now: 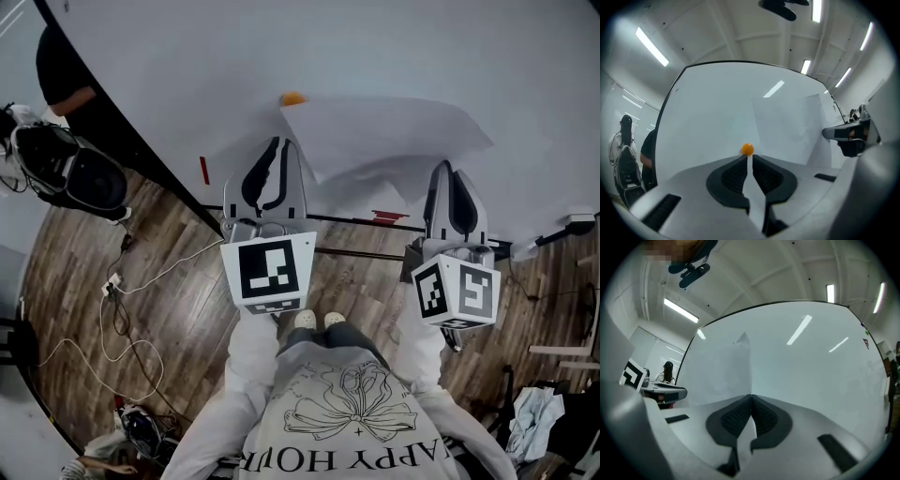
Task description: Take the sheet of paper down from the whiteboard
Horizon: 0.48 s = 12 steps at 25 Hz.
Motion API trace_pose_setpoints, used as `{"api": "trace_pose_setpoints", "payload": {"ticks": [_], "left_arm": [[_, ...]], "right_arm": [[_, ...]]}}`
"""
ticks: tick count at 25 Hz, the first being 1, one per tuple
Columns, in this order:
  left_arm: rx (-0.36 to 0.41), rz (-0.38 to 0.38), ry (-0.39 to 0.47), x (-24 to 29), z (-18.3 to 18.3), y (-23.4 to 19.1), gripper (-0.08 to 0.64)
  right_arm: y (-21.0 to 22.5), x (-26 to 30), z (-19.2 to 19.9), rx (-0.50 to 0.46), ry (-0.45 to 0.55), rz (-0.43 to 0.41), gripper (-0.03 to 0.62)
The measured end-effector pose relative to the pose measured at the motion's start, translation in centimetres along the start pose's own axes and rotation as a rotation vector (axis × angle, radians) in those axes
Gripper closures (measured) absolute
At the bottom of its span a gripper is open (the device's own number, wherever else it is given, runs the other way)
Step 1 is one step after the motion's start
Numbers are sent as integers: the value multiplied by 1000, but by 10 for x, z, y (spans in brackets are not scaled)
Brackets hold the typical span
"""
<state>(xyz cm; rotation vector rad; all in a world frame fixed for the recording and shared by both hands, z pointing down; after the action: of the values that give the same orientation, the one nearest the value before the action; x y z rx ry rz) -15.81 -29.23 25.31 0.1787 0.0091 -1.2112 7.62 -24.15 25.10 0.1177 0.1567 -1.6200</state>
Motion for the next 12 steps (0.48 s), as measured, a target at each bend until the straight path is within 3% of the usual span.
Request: {"api": "trace_pose_setpoints", "payload": {"ticks": [12], "left_arm": [[-1,-55,-12,-14,-3,5,525]], "right_arm": [[-1,-2,3,-10,-33,-46,591]]}}
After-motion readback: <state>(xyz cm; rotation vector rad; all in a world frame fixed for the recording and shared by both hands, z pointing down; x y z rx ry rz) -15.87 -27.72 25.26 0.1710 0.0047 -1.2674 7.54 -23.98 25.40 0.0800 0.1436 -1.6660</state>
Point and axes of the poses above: the fingertips, and each gripper's own axes: x forward along the fingers, y to its right, z out of its underside, the point moved 7 cm from there along -x, backward along the fingers
